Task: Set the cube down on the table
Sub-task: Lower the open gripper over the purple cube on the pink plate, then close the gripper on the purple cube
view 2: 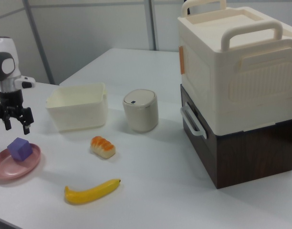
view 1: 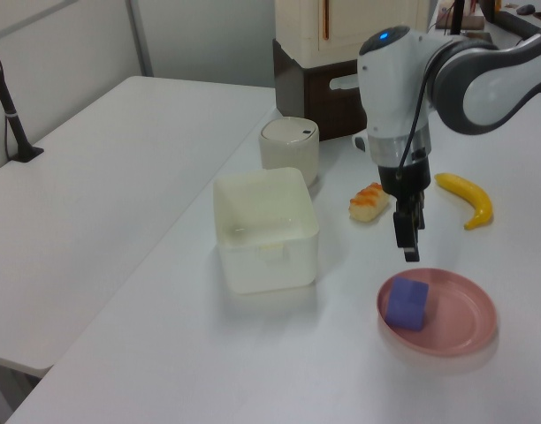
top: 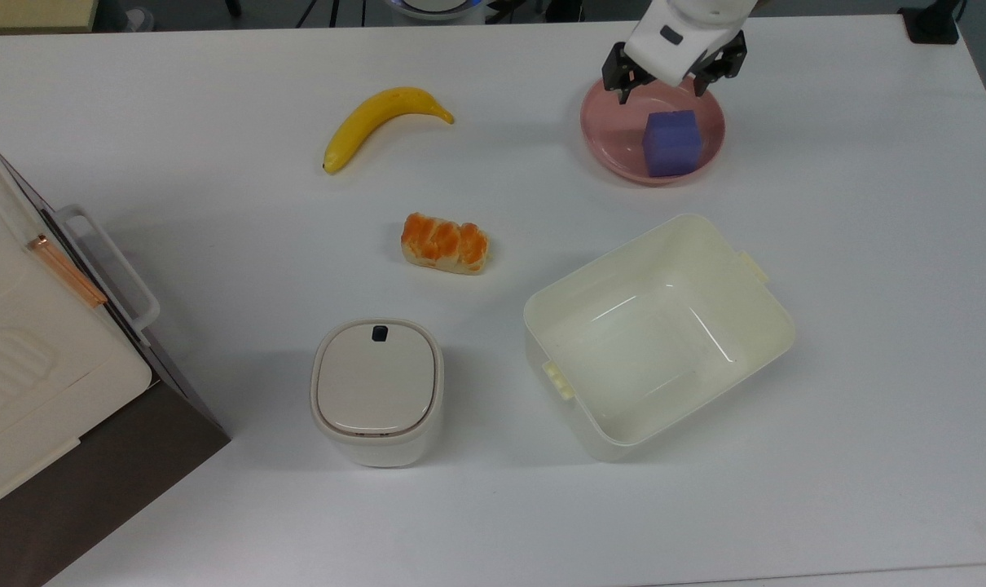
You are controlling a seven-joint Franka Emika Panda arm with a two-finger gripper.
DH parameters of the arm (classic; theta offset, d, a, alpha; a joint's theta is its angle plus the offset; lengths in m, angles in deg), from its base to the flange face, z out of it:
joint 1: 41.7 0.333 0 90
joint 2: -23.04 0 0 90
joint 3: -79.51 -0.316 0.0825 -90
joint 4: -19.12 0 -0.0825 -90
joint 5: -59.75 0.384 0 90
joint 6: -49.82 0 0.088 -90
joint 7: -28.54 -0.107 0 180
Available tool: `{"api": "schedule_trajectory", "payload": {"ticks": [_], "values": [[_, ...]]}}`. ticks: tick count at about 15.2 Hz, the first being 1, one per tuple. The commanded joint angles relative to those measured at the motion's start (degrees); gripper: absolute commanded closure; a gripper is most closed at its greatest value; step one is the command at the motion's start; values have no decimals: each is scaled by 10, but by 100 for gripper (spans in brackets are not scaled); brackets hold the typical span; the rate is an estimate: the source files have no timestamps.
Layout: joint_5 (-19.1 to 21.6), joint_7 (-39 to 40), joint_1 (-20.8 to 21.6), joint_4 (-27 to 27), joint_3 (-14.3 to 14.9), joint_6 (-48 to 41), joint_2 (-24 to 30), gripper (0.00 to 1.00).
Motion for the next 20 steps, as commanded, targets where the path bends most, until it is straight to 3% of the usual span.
{"api": "schedule_trajectory", "payload": {"ticks": [1, 8, 14, 20], "values": [[5, -8, 26, -18, 10, 29, -26, 0], [2, -29, 53, -23, 9, 102, -72, 0], [3, -45, 52, -17, 8, 92, -69, 0], [8, -41, 46, 8, 8, 29, -54, 0]]}}
